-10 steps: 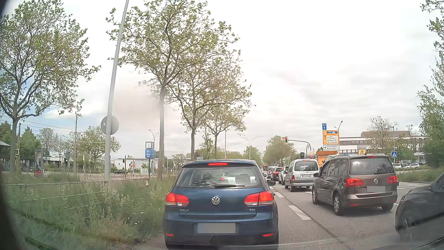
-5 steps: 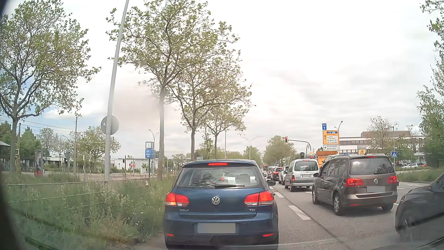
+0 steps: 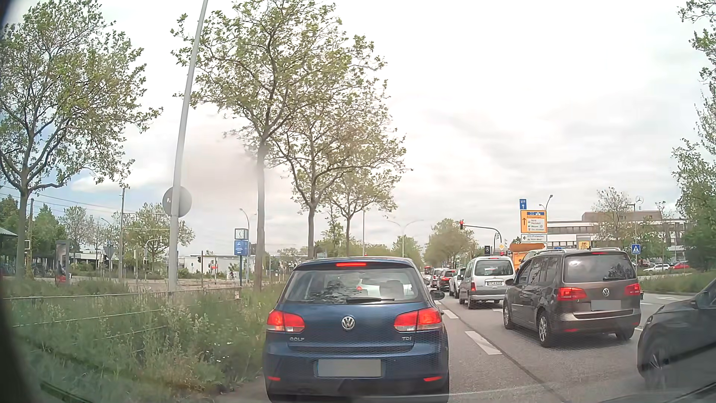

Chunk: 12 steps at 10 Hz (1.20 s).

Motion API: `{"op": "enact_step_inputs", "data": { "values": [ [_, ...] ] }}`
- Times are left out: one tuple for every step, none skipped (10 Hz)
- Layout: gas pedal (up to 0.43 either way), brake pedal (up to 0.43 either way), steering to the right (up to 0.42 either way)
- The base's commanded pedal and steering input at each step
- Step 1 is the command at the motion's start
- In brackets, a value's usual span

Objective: Follow the waypoints while adhering to traffic rules and regulations

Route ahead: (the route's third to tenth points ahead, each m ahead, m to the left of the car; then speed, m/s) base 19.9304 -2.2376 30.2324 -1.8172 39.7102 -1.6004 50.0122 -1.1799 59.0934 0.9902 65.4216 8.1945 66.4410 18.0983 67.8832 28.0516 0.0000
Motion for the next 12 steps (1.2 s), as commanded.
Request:
{"op": "enact_step_inputs", "data": {
  "values": [
    [0.000,0.274,0.004],
    [0.000,0.274,0.004],
    [0.000,0.274,0.004],
    [0.000,0.274,0.004],
    [0.000,0.274,0.004],
    [0.000,0.274,0.004],
    [0.000,0.274,0.004],
    [0.000,0.274,0.004],
    [0.000,0.274,0.004],
    [0.000,0.274,0.004],
    [0.000,0.274,0.004],
    [0.000,0.274,0.004]
  ]
}}
